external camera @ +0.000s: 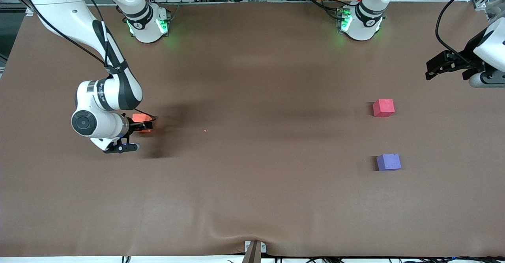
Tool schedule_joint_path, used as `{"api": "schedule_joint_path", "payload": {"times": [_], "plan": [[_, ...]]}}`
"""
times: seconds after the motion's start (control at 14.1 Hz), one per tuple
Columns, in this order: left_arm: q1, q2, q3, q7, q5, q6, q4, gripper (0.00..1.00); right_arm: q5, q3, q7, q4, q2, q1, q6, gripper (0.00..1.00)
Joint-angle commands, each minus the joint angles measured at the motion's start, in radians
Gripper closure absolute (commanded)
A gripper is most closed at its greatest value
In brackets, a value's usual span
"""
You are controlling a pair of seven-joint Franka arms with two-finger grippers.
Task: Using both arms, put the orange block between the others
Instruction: 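Reach the right gripper down over the orange block, then close the right gripper on the orange block and lift it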
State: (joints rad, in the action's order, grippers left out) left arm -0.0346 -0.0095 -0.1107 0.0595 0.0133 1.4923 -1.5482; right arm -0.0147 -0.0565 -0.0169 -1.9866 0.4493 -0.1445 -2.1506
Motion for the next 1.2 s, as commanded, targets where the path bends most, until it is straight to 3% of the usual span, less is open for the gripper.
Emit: {"api": "schedule_joint_path", "payload": {"times": [0.0,0.35,0.42,0.57,0.64,0.71,0.99,1.13], "plan": [[-0.010,-0.003,-0.004,-0.006,0.007,0.002,0.011,0.00,-0.010,-0.005,-0.037,-0.052,-0.024,0.009,0.004,0.00],[-0.007,-0.001,-0.006,0.005,0.007,0.002,0.008,0.00,-0.011,-0.003,-0.037,-0.086,-0.021,0.022,0.001,0.00],[-0.007,-0.003,-0.006,0.005,0.007,0.000,0.008,0.00,-0.013,-0.003,-0.037,-0.086,-0.020,0.022,0.001,0.12],[-0.010,-0.004,-0.006,0.003,0.007,0.000,0.008,0.00,-0.021,-0.002,-0.035,-0.087,-0.020,0.019,0.003,0.71],[-0.010,-0.004,-0.004,0.005,0.007,0.000,0.007,0.00,-0.039,-0.002,-0.035,-0.087,-0.020,0.019,0.005,0.91],[-0.010,-0.003,-0.004,0.005,0.007,0.000,0.008,0.00,-0.057,-0.002,-0.035,-0.087,-0.021,0.019,0.009,1.00],[-0.011,-0.012,-0.003,0.005,0.008,-0.004,0.008,0.00,-0.103,-0.002,-0.034,0.049,-0.034,0.008,0.194,1.00],[-0.011,-0.009,-0.003,0.005,0.008,-0.003,0.008,0.00,-0.113,0.003,-0.023,0.110,-0.031,-0.030,0.222,1.00]]}}
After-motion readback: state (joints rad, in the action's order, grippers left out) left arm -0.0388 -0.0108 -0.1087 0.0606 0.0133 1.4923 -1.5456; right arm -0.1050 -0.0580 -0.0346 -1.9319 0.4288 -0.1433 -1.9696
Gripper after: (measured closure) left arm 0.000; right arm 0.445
